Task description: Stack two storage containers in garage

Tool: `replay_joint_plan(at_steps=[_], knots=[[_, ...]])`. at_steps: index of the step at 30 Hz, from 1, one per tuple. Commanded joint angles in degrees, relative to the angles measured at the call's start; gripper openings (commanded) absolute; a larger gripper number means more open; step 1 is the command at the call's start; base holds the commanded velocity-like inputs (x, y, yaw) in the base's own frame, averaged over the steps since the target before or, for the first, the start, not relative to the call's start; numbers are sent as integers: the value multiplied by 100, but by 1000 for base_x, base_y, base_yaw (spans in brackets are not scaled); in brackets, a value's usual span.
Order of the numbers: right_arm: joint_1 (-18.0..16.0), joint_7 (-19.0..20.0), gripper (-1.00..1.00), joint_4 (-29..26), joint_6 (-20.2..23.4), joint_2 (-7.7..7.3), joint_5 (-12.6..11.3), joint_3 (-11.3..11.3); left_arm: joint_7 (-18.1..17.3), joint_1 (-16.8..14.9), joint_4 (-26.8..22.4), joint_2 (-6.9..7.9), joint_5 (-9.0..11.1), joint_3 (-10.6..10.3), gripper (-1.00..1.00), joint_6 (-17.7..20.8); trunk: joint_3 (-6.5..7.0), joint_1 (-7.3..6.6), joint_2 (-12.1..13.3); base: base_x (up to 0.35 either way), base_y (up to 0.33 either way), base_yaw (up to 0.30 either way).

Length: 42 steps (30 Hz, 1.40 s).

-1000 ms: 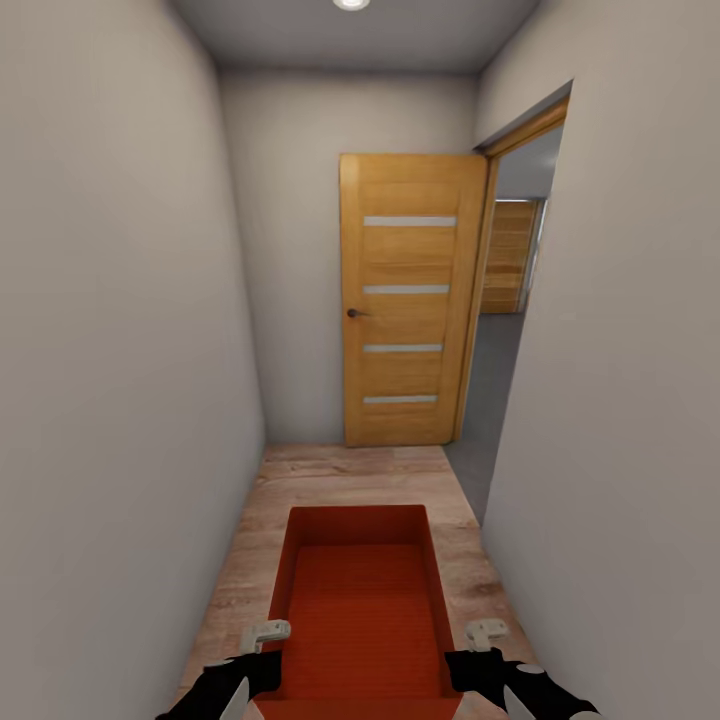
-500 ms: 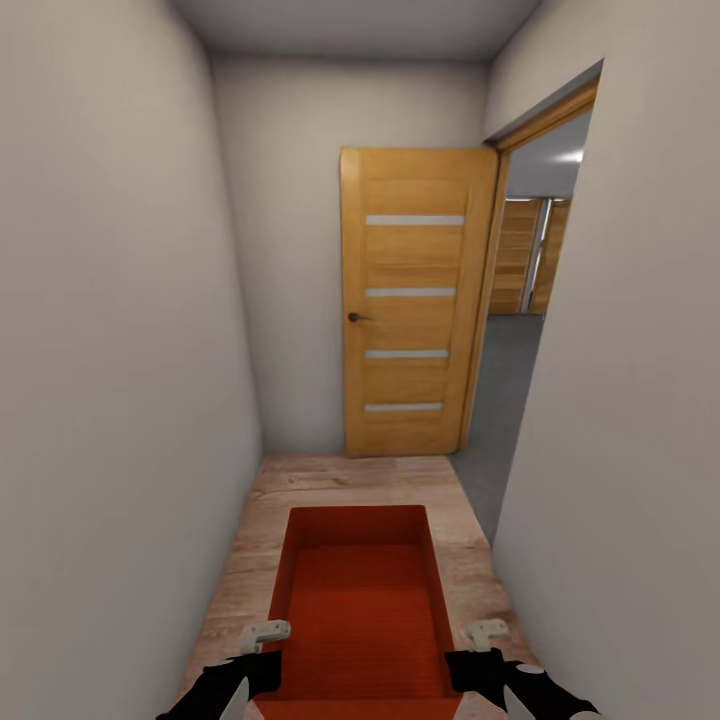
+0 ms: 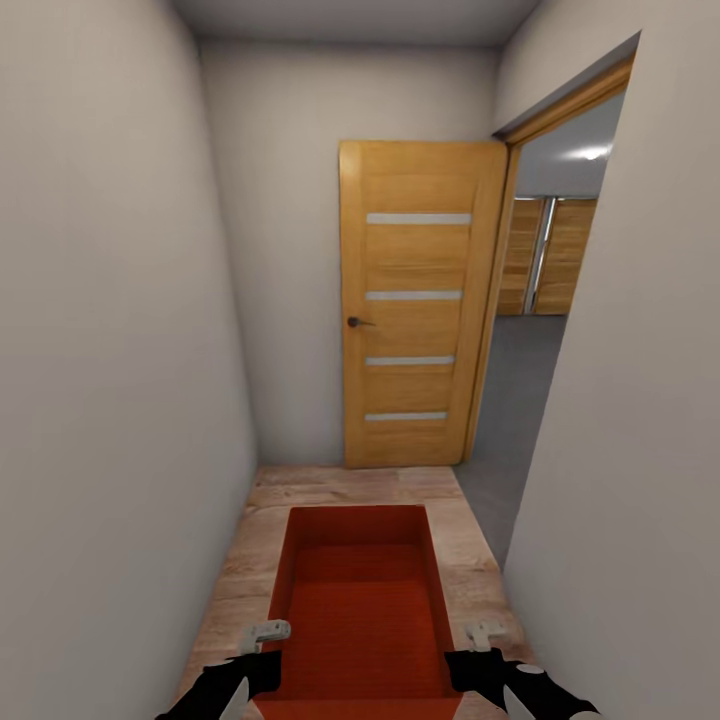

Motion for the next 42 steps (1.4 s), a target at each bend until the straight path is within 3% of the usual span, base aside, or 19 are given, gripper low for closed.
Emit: replay_joint_plan(at_steps=[1, 42], knots=[[-4, 9, -100, 23, -5, -5, 125, 27, 160, -4, -28, 168, -120, 9, -100, -74, -11, 5, -9, 329, 0, 0], [-4, 4, -100, 23, 3, -4, 114, 36, 160, -4, -26, 168, -120, 9, -100, -72, -11, 5, -9, 329, 0, 0]])
